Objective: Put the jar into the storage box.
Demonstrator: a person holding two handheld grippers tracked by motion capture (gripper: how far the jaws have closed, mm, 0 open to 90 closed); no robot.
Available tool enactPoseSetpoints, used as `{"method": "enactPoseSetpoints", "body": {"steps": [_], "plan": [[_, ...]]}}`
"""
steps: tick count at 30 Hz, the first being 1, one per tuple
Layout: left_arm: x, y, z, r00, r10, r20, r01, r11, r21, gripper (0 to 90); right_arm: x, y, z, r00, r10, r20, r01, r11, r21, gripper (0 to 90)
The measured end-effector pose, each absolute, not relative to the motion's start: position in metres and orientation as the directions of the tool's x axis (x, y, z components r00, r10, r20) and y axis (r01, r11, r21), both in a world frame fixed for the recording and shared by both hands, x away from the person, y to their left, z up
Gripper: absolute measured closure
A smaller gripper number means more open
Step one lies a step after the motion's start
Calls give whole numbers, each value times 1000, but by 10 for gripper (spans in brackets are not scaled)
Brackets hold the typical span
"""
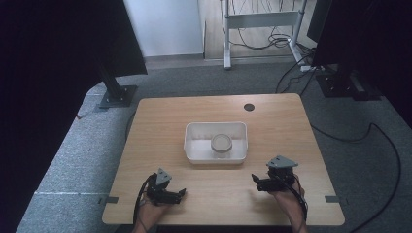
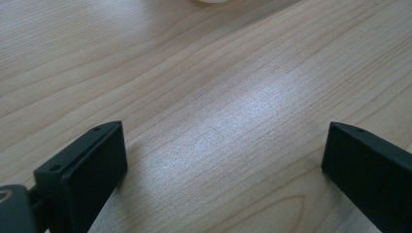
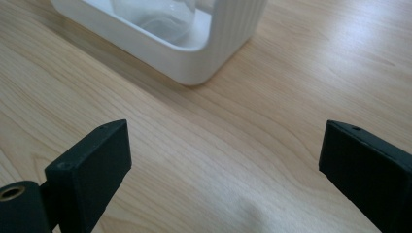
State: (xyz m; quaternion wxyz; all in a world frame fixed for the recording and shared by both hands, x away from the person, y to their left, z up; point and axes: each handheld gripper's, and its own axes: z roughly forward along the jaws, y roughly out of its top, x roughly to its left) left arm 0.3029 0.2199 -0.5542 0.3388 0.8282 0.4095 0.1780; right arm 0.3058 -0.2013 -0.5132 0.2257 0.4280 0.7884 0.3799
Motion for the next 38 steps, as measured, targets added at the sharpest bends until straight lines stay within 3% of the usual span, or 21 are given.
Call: {"method": "enactPoseSetpoints", "body": {"steps": [38], "plan": [[303,220,-554,601,799,18,557,-435,707,22,274,-245,-559,-431,902,15,636,292,715,46]]}}
